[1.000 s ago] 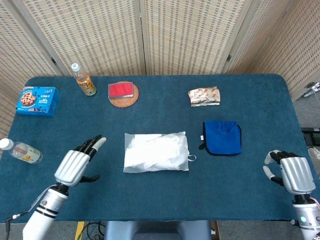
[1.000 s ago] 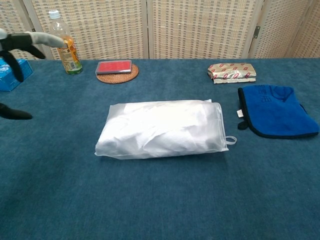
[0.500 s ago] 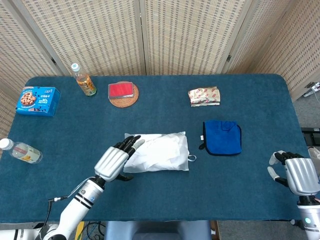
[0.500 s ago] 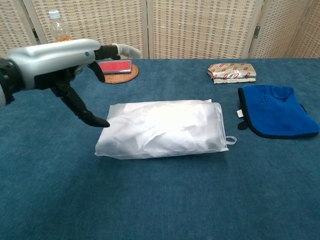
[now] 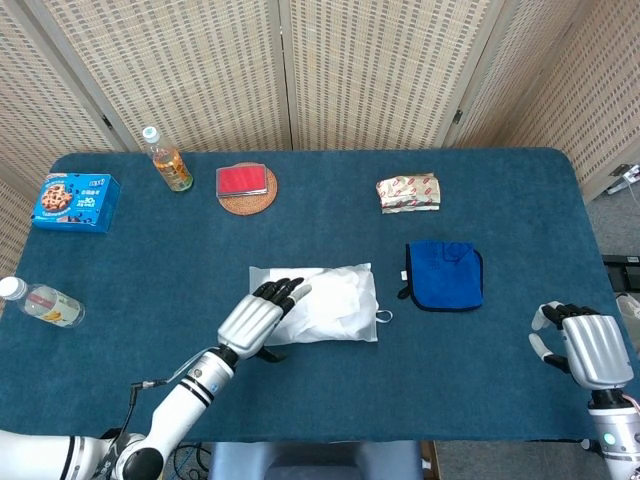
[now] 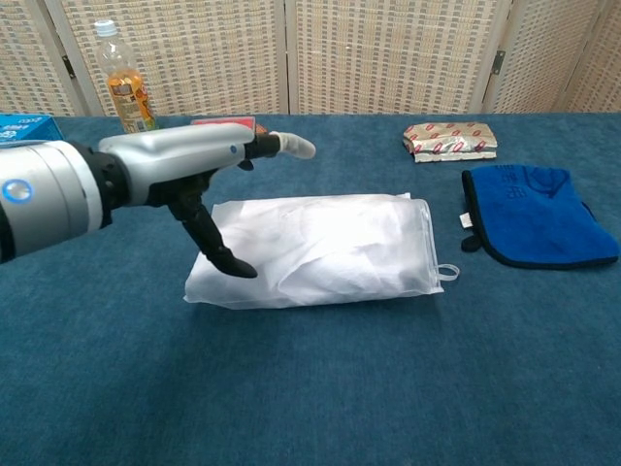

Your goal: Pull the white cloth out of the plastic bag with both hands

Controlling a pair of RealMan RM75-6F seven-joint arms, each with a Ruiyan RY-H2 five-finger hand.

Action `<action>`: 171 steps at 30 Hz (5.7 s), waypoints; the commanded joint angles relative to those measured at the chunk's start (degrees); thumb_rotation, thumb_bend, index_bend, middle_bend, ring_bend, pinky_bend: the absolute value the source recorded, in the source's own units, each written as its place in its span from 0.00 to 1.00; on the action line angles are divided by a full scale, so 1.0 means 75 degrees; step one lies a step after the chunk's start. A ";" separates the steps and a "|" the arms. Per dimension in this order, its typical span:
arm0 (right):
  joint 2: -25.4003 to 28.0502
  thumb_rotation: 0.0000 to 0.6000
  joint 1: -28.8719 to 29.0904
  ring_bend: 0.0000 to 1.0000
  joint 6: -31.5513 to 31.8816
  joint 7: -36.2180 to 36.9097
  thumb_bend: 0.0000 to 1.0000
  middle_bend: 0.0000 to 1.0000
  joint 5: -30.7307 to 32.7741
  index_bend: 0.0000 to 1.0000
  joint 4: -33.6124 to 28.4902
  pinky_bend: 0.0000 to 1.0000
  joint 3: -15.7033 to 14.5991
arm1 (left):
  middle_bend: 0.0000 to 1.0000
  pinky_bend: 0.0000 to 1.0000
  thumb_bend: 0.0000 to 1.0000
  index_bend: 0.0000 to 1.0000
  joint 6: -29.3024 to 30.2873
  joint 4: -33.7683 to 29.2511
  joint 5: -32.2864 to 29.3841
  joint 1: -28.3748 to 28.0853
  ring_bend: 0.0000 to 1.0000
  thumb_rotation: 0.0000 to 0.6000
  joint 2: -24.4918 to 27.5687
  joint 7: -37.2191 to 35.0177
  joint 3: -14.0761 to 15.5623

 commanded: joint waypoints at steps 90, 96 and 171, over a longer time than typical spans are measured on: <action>-0.0398 1.00 0.0213 0.54 -0.0225 0.0361 0.25 0.54 -0.0017 0.57 0.0233 0.62 0.0042 | 0.72 0.44 0.00 0.58 0.2202 0.2254 -0.1158 -0.2145 0.56 1.00 -0.1631 0.0923 0.0864; -0.0461 1.00 0.0329 0.49 -0.0157 0.0364 0.21 0.46 -0.0079 0.57 0.0089 0.62 0.0179 | 0.73 0.44 0.00 0.60 0.2297 0.1955 -0.0583 -0.1814 0.57 1.00 -0.1430 0.0602 0.0852; -0.2133 1.00 0.2853 0.03 -0.1880 0.0103 0.00 0.07 0.0380 0.33 -0.0981 0.21 0.0717 | 0.74 0.44 0.00 0.60 0.2010 -0.0010 0.0658 -0.0783 0.57 1.00 -0.0693 0.0976 0.0126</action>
